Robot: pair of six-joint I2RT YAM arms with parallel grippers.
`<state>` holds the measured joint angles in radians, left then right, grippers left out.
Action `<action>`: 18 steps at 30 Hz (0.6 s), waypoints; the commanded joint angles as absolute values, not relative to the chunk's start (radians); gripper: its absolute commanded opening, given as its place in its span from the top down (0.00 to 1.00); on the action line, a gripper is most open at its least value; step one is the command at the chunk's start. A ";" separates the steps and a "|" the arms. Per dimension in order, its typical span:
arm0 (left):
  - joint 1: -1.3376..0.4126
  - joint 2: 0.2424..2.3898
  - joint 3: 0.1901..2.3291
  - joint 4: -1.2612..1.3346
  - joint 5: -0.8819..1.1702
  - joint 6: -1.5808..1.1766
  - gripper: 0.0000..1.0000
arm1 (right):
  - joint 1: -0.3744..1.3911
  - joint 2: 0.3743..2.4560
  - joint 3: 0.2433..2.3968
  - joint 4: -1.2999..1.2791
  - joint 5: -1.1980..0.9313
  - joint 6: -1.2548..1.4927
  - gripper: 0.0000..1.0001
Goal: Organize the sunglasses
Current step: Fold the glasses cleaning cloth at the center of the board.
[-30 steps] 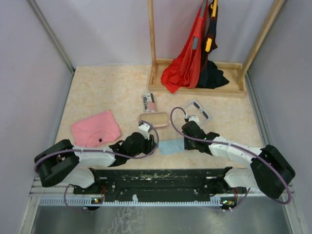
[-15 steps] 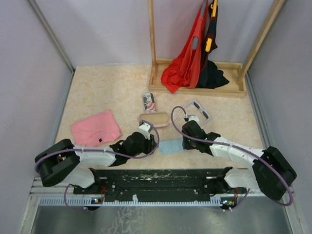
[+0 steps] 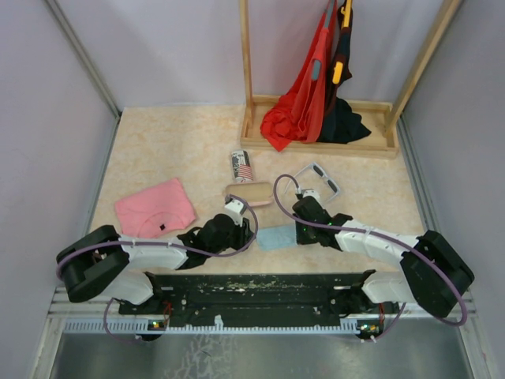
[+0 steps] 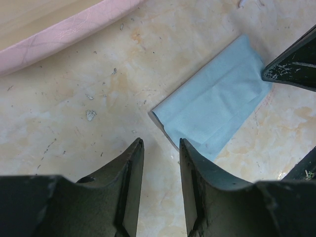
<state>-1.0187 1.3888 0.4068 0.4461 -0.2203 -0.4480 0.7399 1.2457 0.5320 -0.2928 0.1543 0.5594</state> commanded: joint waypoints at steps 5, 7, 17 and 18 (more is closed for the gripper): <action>-1.019 1.385 0.419 0.454 -0.222 -0.439 0.59 | 0.751 1.218 0.570 -0.294 0.190 0.560 1.00; -1.019 1.383 0.420 0.454 -0.222 -0.440 0.59 | 0.750 1.207 0.573 -0.305 0.201 0.559 1.00; -1.019 1.386 0.427 0.451 -0.222 -0.438 0.59 | 0.751 1.198 0.582 -0.337 0.235 0.549 1.00; -1.019 1.387 0.428 0.451 -0.222 -0.439 0.59 | 0.751 1.201 0.582 -0.336 0.236 0.549 1.00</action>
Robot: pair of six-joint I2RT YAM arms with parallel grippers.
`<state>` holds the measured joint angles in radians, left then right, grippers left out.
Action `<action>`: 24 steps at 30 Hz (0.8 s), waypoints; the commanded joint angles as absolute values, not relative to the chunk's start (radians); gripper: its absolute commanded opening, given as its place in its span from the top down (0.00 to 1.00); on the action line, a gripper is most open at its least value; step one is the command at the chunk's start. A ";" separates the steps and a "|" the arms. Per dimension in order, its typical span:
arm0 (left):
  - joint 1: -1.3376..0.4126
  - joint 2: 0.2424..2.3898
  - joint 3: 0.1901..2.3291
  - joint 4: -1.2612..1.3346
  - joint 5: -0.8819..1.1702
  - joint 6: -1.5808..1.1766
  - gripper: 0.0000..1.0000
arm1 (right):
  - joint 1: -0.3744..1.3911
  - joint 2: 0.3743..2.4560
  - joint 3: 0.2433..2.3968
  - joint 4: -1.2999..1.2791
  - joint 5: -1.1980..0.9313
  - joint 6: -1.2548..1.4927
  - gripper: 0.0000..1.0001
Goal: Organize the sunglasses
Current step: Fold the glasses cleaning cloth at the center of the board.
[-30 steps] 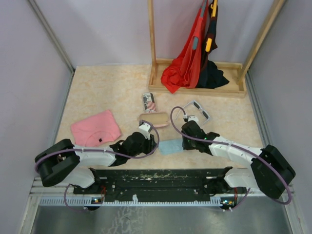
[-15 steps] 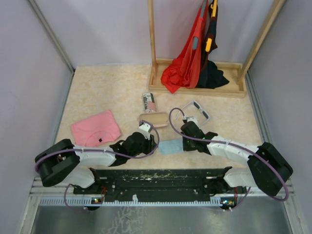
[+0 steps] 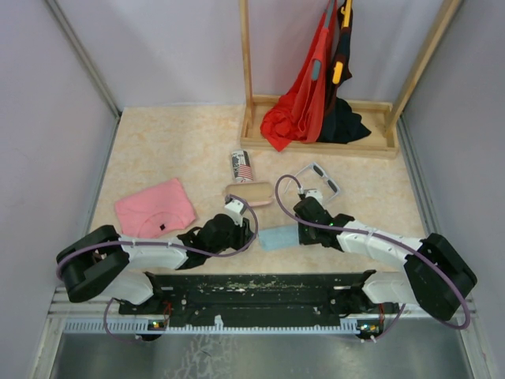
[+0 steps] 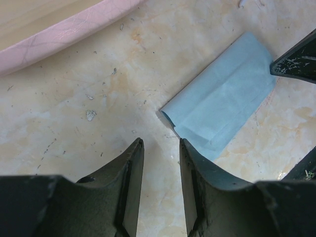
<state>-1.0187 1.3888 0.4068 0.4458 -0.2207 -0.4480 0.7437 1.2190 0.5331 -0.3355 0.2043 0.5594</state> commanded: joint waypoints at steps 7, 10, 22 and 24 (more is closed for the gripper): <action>-1.014 1.385 0.455 0.419 -0.228 -0.480 0.55 | 0.750 1.196 0.589 -0.351 0.246 0.537 0.94; -1.009 1.386 0.486 0.381 -0.227 -0.510 0.52 | 0.750 1.160 0.592 -0.347 0.267 0.525 0.80; -1.009 1.509 0.678 0.165 -0.260 -0.618 0.53 | 0.628 1.172 0.646 -0.282 0.202 0.379 0.62; -1.009 1.534 0.698 0.137 -0.271 -0.634 0.52 | 0.608 1.211 0.669 -0.275 0.144 0.354 0.61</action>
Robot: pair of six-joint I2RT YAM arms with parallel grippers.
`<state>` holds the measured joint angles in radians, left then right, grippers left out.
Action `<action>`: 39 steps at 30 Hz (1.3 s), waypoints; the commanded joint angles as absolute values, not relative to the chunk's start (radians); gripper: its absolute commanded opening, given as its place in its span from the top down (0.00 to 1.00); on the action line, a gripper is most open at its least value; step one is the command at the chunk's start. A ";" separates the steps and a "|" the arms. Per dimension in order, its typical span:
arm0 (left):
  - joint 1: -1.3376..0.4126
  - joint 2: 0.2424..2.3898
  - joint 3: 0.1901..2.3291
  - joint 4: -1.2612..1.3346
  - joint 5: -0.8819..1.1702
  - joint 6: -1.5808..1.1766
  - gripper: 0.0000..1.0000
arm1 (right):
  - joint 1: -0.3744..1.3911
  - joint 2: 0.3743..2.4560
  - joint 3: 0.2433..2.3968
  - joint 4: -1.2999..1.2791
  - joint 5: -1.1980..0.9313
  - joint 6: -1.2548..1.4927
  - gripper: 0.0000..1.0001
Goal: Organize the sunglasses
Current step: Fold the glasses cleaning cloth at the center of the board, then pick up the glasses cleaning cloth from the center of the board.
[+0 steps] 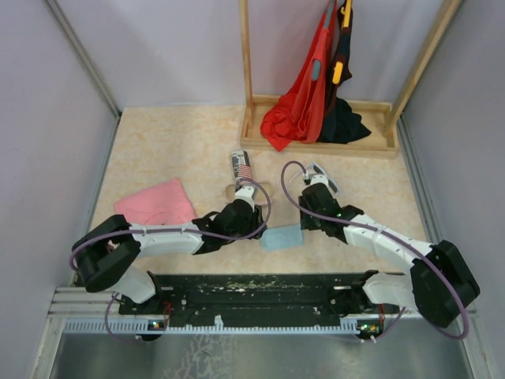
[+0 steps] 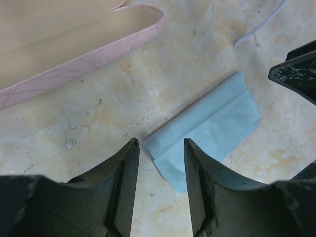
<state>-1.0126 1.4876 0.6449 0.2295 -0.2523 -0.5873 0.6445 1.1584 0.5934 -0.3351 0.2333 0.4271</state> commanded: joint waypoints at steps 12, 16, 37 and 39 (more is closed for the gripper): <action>-1.009 1.562 0.697 0.133 -0.293 -0.676 0.50 | 0.603 1.400 0.756 -0.284 0.066 0.277 0.62; -1.009 1.555 0.688 0.143 -0.296 -0.672 0.49 | 0.603 1.437 0.773 -0.304 0.078 0.261 0.63; -1.009 1.537 0.664 0.160 -0.294 -0.665 0.49 | 0.630 1.518 0.789 -0.389 0.083 0.241 0.66; -1.009 1.536 0.666 0.157 -0.295 -0.662 0.49 | 0.638 1.532 0.796 -0.398 0.088 0.239 0.66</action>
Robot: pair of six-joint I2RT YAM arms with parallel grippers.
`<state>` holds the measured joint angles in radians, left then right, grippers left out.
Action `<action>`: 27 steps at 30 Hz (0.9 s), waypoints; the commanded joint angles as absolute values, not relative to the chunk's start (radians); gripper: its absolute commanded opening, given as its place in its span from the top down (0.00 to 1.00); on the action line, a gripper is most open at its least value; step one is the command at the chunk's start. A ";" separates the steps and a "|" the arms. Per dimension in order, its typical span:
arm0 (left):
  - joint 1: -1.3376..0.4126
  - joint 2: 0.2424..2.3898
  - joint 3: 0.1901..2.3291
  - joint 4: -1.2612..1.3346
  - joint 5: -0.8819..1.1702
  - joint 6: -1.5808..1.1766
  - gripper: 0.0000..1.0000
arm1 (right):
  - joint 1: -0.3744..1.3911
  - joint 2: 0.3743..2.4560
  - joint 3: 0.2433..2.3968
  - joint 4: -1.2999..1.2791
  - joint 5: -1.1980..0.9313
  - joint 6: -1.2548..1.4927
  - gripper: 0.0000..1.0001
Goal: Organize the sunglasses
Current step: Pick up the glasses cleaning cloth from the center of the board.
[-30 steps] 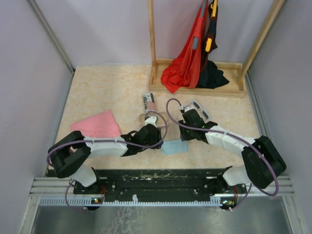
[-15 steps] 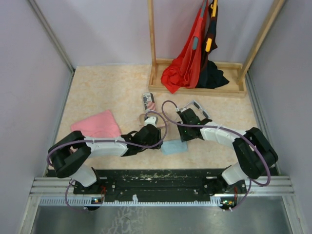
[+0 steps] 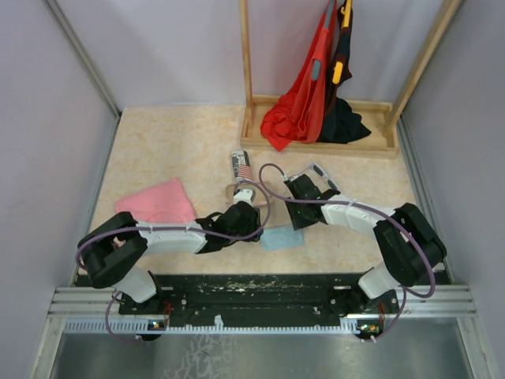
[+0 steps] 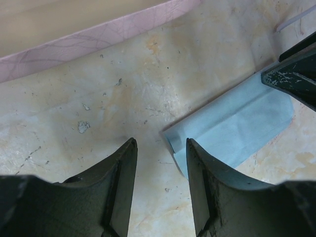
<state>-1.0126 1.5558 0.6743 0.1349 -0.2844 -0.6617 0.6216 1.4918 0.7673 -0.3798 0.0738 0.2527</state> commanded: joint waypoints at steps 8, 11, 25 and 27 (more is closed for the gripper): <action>-1.009 1.523 0.663 0.147 -0.302 -0.661 0.49 | 0.680 1.575 0.813 -0.455 0.126 0.242 0.67; -1.009 1.520 0.664 0.145 -0.303 -0.661 0.49 | 0.687 1.586 0.812 -0.467 0.120 0.245 0.70; -1.009 1.549 0.679 0.162 -0.261 -0.646 0.49 | 0.688 1.572 0.755 -0.406 0.087 0.273 1.00; -1.009 1.564 0.691 0.161 -0.252 -0.644 0.48 | 0.689 1.557 0.752 -0.402 0.089 0.279 1.00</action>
